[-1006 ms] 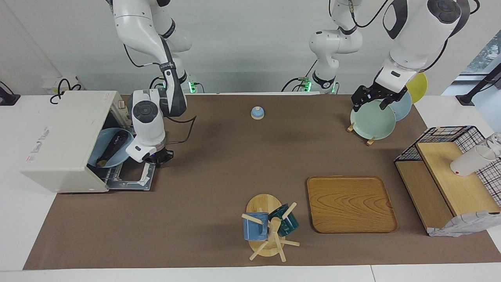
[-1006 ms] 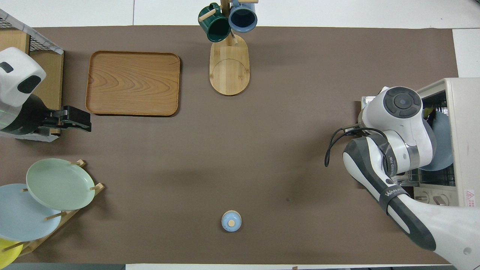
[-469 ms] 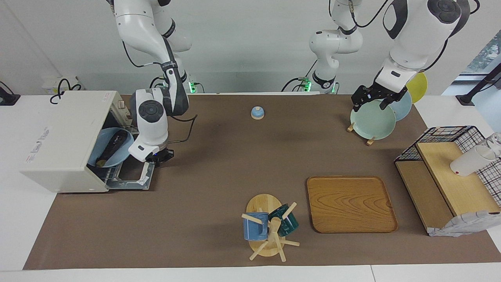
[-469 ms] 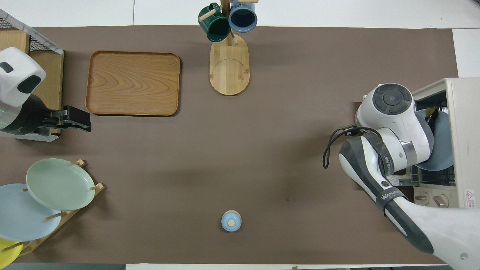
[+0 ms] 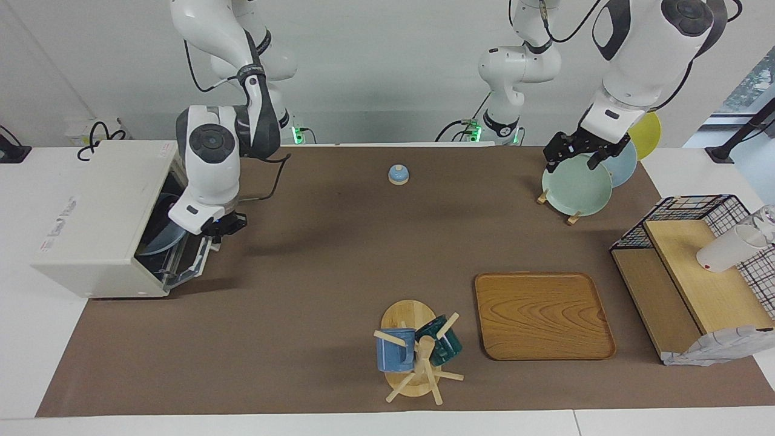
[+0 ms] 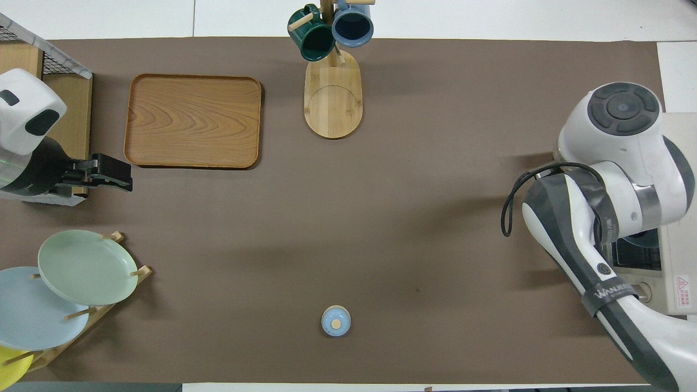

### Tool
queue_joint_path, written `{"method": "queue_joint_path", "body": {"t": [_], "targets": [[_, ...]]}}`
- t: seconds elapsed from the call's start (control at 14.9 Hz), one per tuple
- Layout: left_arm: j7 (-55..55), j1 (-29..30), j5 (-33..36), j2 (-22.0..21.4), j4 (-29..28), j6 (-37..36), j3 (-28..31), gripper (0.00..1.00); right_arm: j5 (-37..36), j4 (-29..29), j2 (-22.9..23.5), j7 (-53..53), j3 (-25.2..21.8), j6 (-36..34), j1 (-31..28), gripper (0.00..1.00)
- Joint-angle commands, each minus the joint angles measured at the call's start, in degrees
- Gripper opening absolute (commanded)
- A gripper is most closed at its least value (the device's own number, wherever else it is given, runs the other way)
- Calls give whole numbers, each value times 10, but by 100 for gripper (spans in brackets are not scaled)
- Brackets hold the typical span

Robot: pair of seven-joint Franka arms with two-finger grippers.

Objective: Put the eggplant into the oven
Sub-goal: 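Withdraw the right gripper out of the toaster oven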

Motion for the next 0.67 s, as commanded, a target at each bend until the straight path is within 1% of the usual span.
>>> {"method": "queue_joint_path", "body": {"t": [0.0, 0.2, 0.47, 0.6], "targets": [[5, -1, -4, -6, 1, -10, 5, 100, -14, -1, -19, -27, 1, -17, -21, 0], [5, -1, -5, -6, 1, -10, 5, 100, -9, -1, -37, -47, -1, -36, -35, 0], [5, -1, -4, -6, 1, -10, 5, 100, 3, -1, -38, -84, -1, -45, -72, 0], [5, -1, -4, -6, 1, -10, 5, 100, 9, -1, -48, -108, 0, -46, -86, 0]]}}
